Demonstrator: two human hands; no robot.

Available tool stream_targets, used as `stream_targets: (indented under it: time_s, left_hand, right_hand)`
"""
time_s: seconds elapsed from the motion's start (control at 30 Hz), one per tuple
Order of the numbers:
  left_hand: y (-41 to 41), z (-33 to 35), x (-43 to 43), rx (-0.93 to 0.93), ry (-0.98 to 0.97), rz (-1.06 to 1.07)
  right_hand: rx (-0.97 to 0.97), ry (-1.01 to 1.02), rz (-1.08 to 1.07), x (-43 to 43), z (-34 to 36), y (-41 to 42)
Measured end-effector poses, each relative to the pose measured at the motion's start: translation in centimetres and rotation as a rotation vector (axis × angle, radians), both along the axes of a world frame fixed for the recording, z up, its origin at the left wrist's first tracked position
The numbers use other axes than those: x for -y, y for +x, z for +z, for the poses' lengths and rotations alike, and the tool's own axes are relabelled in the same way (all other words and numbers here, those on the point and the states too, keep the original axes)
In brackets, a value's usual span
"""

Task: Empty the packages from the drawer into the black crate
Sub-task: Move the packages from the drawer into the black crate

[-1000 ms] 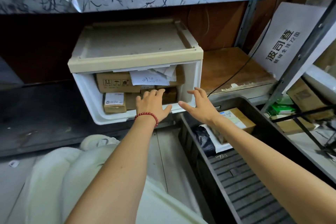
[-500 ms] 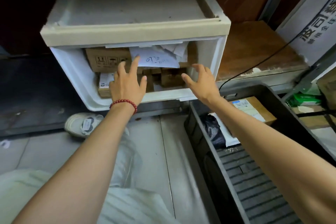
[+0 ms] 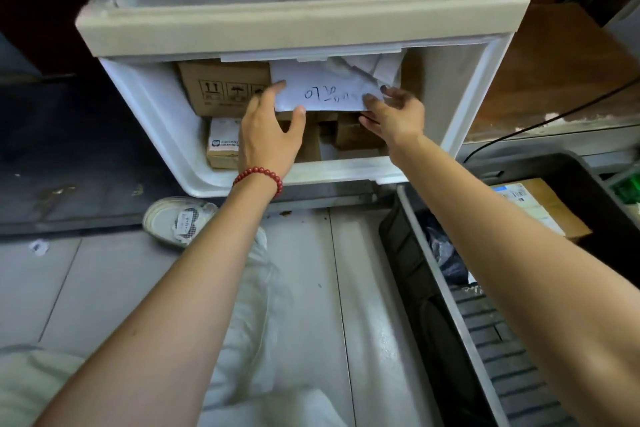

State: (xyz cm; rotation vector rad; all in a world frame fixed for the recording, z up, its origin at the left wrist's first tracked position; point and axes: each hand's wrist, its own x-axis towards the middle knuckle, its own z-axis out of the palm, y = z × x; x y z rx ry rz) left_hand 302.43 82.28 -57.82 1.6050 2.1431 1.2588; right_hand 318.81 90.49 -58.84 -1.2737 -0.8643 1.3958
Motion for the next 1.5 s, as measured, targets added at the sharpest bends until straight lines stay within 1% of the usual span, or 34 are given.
stream_targets:
  time_s: [0.07, 0.13, 0.2, 0.3, 0.43, 0.5, 0.57, 0.67, 0.8, 0.97, 1.2, 1.37, 1.5]
  left_hand:
    - [-0.2, 0.3, 0.2, 0.058, 0.059, -0.003]
    - [-0.1, 0.9, 0.6, 0.192, 0.101, 0.008]
    - [0.2, 1.5, 0.9, 0.312, 0.086, 0.052]
    - [0.4, 1.4, 1.5, 0.405, -0.039, 0.038]
    - [1.4, 0.0, 3.2, 0.521, -0.227, -0.16]
    - [2.1, -0.7, 4.1, 0.506, -0.272, -0.199]
    - [2.6, -1.1, 4.7, 0.467, -0.315, -0.195]
    - [3.2, -1.3, 5.4, 0.462, -0.4, -0.184]
    - [3.6, -0.9, 5.9, 0.488, -0.419, -0.224]
    - [4.1, 0.4, 6.1, 0.508, -0.283, -0.238]
    - [3.8, 1.3, 5.3, 0.548, -0.166, -0.101]
    - [3.1, 1.3, 3.3, 0.452, -0.097, -0.006]
    - [2.4, 0.9, 2.2, 0.39, -0.052, 0.046]
  right_hand:
    - [0.039, 0.022, 0.04, 1.2, 0.2, 0.2]
    - [0.133, 0.061, 0.099, 3.1, 0.3, 0.6]
    - [0.214, 0.076, 0.129, 5.1, 0.2, 1.2]
    - [0.176, 0.013, 0.095, 8.2, -0.4, 2.6]
    - [0.13, 0.002, 0.092, 13.3, -2.4, 4.1]
    - [0.102, -0.02, 0.063, 15.3, -3.3, 4.6]
    - [0.07, -0.05, 0.033, 16.5, -3.7, 5.2]
    - [0.053, -0.072, 0.015, 17.7, -3.7, 6.0]
    - [0.037, -0.062, -0.008, 18.8, -3.7, 6.6]
    - [0.027, 0.002, -0.021, 18.6, -3.4, 6.6]
    - [-0.038, 0.018, -0.007, 18.7, -3.5, 6.3]
    - [-0.034, 0.01, -0.016, 18.8, -3.8, 7.3]
    - [0.07, 0.018, 0.024, 19.0, -4.0, 8.6]
